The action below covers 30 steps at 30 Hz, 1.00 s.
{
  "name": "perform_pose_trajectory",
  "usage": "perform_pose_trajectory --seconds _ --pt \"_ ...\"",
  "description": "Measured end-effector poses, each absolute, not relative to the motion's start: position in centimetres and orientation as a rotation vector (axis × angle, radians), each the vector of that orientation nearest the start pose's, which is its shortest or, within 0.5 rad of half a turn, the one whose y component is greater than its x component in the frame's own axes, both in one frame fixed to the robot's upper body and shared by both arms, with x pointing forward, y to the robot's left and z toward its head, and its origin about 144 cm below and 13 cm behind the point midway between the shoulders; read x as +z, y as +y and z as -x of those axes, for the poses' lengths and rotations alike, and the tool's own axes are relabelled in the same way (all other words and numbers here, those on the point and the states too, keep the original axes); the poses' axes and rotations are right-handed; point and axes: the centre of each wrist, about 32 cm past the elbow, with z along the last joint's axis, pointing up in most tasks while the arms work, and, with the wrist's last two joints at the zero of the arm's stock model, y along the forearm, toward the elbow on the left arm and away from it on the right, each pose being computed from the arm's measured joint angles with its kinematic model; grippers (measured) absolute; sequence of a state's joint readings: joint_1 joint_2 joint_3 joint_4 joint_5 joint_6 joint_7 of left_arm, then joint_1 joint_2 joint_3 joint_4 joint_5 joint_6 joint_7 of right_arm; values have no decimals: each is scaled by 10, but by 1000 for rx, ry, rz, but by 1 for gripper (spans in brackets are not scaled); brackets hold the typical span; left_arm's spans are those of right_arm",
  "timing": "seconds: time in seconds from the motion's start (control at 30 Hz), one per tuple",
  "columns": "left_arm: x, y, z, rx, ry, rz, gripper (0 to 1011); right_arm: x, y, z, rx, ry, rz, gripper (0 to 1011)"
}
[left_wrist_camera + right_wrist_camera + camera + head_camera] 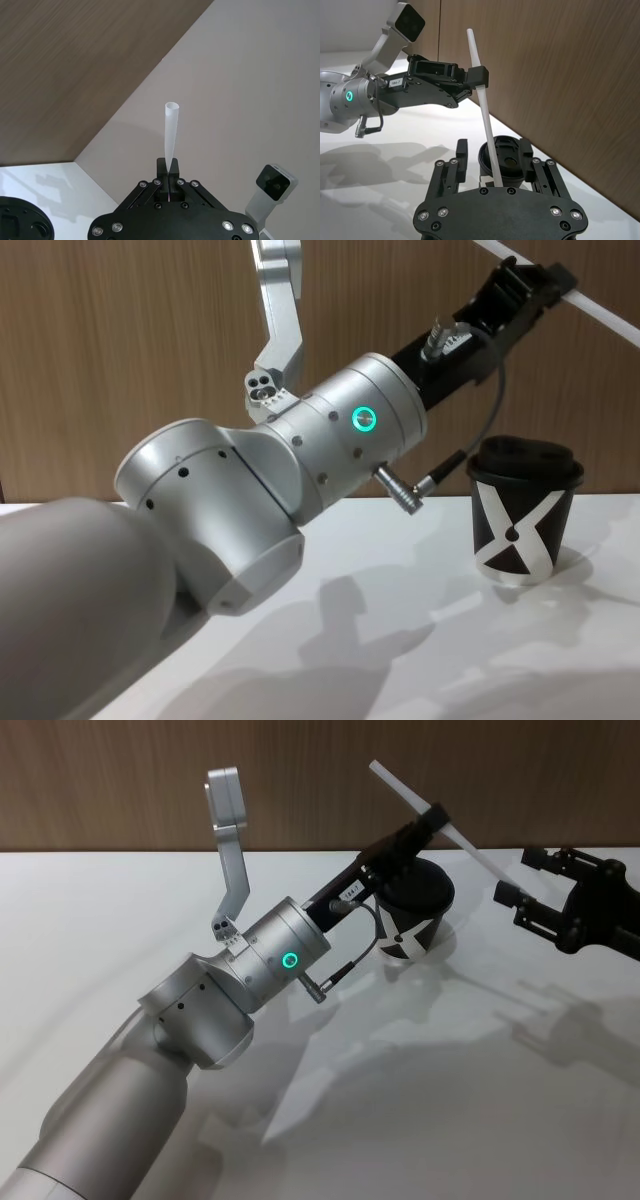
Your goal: Pick up the straw with one hand, pass it to the other hand, and insert it into the cup.
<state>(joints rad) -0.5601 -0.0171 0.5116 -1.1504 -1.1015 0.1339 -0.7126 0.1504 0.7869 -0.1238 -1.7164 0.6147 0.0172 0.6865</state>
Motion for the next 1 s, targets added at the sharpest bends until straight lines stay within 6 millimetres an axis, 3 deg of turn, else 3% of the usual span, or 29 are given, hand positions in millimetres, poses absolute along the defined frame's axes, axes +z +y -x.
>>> perform_pose_trajectory --seconds 0.5,1.0 --pt "1234 92 -569 324 378 567 8 1285 -378 -482 -706 -229 93 999" --pt "1270 110 -561 368 134 450 10 1285 -378 -482 -706 -229 92 1001"
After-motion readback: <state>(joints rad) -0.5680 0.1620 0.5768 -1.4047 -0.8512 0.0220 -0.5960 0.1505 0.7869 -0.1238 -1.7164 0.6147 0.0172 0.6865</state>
